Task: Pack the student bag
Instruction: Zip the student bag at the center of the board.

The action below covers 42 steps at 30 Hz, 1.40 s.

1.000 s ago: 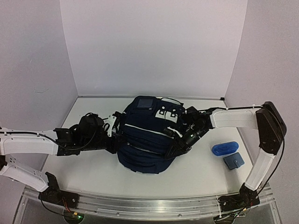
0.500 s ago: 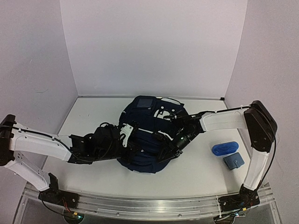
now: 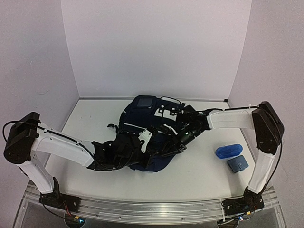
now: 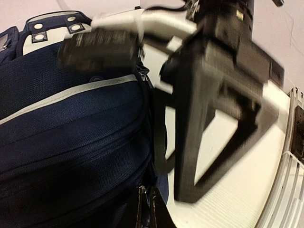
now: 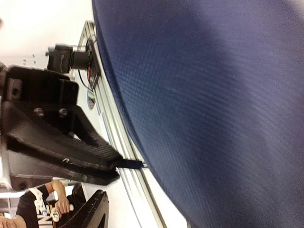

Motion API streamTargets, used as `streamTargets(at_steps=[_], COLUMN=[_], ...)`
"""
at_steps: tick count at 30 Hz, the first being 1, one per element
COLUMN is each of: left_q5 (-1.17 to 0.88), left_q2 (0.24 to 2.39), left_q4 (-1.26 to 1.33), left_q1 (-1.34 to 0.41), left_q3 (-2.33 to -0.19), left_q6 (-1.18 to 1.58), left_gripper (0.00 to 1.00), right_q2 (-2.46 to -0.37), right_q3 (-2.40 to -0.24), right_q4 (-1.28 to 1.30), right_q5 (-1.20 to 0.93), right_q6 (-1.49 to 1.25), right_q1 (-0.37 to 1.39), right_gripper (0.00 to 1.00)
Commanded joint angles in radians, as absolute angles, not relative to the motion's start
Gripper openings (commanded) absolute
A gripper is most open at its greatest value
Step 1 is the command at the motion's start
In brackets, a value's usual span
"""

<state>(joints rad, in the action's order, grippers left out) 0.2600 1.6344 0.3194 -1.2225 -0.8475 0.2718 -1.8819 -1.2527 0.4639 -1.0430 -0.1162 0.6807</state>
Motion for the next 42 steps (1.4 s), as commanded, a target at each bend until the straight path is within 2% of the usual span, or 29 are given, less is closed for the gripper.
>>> streamTargets(at_steps=[1,6,13,18,21,30,35,42], left_q5=[0.220,0.248,0.074,0.048,0.087,0.253,0.338,0.346], left_q2=[1.672,1.684,1.801,1.701,1.615,1.358,1.315,1.334], left_q4=[0.440,0.419,0.143,0.132,0.132,0.052,-0.021,-0.028], left_q1=[-1.268,-1.268,-1.332,-1.330,-1.304,-1.182,-1.173,-1.171], left_q3=[-0.921,-0.951,-1.173,-1.122,-1.076,-0.939,-0.928,-0.923], left_q6=[0.243,0.246,0.134,0.196,0.250,0.430,0.454,0.466], left_gripper=[0.00,0.01,0.27,0.45,0.53,0.56,0.56,0.57], right_q2=[-1.713,-1.600,-1.598,-1.597,-1.581,-1.577,-1.623,-1.655], right_q3=[-1.179,-1.071,-1.039,-1.024,-1.016,-1.050,-1.083,-1.107], right_q4=[0.334,0.356,0.356,0.356,0.356,0.387,0.412,0.424], right_q5=[-1.039,-1.011,-0.967,-0.947,-0.922,-0.742,-0.729,-0.746], right_q6=[-0.135,-0.143,-0.153,-0.149,-0.141,-0.086,-0.074,-0.072], right_q1=[0.553,0.526,0.527,0.527,0.537,0.646,0.682,0.708], right_gripper=[0.57,0.70,0.69,0.68,0.65,0.52,0.46,0.39])
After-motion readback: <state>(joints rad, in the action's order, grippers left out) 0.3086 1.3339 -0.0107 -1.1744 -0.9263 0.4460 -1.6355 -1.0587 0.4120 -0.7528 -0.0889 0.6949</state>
